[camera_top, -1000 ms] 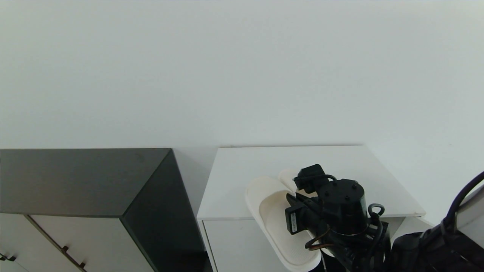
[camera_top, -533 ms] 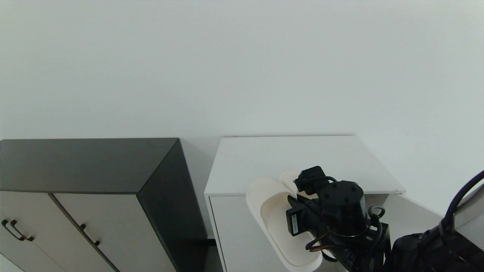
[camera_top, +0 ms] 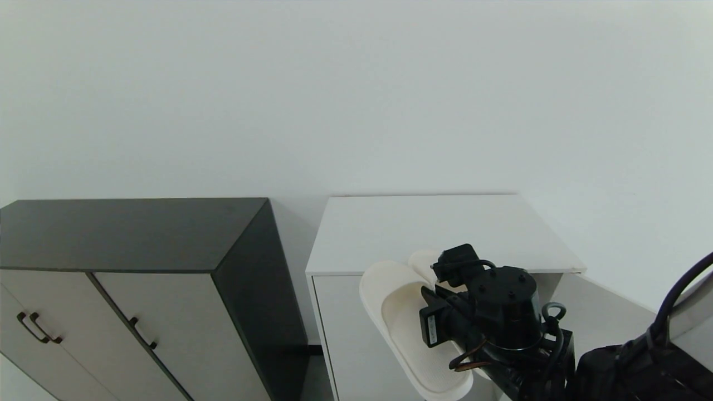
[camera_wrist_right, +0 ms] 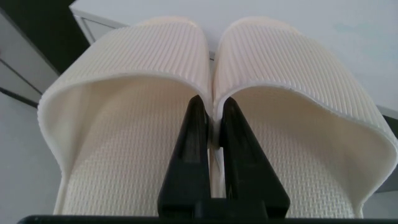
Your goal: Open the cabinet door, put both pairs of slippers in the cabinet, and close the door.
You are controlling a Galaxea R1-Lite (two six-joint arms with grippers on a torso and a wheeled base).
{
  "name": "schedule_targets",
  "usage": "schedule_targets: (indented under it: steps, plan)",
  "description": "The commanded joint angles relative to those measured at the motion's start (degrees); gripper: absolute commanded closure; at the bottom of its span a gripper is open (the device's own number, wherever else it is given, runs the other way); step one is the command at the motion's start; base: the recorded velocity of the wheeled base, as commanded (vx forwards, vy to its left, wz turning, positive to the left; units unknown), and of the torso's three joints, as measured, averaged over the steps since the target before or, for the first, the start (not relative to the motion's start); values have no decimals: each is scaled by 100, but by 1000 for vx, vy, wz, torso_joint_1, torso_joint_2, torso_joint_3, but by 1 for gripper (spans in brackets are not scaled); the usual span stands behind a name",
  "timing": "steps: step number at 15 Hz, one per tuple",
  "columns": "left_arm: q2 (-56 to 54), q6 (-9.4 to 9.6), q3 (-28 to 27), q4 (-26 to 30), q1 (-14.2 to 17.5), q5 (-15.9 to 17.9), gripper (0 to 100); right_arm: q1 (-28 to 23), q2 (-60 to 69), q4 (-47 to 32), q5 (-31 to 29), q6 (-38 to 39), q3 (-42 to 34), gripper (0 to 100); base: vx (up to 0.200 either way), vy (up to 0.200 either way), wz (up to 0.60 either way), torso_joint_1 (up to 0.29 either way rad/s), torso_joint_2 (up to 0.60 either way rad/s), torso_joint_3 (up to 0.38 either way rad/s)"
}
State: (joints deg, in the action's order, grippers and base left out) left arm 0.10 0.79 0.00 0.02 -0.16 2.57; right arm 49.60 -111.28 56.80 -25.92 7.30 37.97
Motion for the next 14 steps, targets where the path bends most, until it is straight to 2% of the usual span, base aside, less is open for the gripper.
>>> schedule_targets:
  steps: [1, 11, 14]
  plan:
    - [8, 0, 0, -2, -2, 6, 100, -3, -17, -2, -1, -1, 0, 100, 0, 0, 0, 0, 0, 0]
    - [8, 9, 0, -2, -2, -2, 100, 5, 27, 16, -1, -10, -44, 100, 0, 0, 0, 0, 0, 0]
    - [-1, 9, 0, 6, -2, 6, 100, 58, 194, 104, -1, -115, -194, 100, 0, -200, 0, -1, 2, 4]
